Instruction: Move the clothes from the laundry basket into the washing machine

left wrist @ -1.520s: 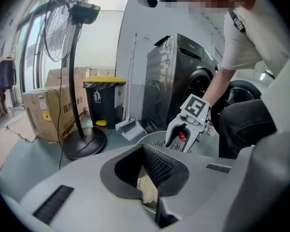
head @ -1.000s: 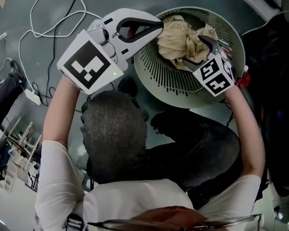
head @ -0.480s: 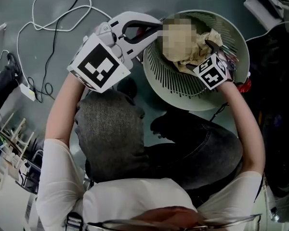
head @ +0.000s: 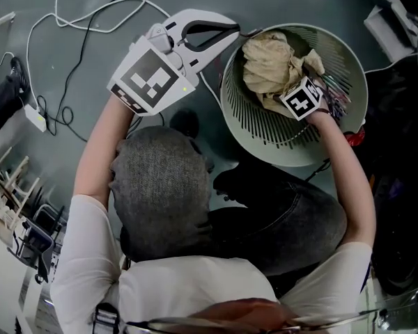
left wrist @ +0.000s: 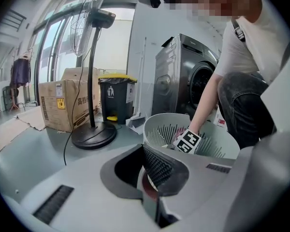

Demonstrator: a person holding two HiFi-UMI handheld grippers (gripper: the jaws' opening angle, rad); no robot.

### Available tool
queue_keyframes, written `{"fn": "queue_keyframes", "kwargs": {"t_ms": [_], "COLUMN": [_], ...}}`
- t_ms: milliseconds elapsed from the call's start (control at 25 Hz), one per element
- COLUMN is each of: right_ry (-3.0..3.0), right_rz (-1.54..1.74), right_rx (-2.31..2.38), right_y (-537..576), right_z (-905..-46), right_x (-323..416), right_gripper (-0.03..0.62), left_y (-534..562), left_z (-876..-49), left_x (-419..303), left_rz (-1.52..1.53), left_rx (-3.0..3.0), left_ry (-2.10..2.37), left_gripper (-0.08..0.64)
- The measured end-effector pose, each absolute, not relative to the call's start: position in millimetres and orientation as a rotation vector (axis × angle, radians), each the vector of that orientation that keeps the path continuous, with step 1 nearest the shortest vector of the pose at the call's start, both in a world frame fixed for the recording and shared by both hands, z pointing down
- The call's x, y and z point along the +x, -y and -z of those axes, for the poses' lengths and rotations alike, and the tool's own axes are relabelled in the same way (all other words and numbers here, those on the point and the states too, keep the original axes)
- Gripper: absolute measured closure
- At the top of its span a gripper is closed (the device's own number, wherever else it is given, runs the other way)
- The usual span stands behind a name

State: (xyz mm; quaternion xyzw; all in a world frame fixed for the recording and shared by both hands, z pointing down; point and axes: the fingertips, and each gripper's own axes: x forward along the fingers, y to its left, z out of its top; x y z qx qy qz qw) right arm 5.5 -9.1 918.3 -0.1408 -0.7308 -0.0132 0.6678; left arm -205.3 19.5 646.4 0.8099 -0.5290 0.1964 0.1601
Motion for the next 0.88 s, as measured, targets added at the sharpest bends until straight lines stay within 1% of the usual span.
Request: {"fn": "queue_keyframes", "kwargs": {"t_ms": [160,440,720,880], "right_ry": [1.715,1.712,1.648,1.633], "right_rz": [0.137,0.278,0.584,0.628], "right_rx": [-0.373,-0.523,-0.696,-0.719], "right_y": [-2,-15,-21,-19], "right_z": [-924,-932,-947,-958], "right_x": [-5,2,4,1], "right_gripper": [-0.014,-0.015,-0.015,-0.015], "left_y": [-22,-22,-16,-16], "left_z": [-654,-657,-656,-660], "left_x": [-205,-209,-214,-213], "left_rz": [-0.548,-0.498,-0.456,-0.448], "left_rx": [2.296,2.276,2.264,2.255], "left_ry": [1.525,1.525,1.546,1.546], "left_gripper": [0.554,0.554,0.554,0.554]}}
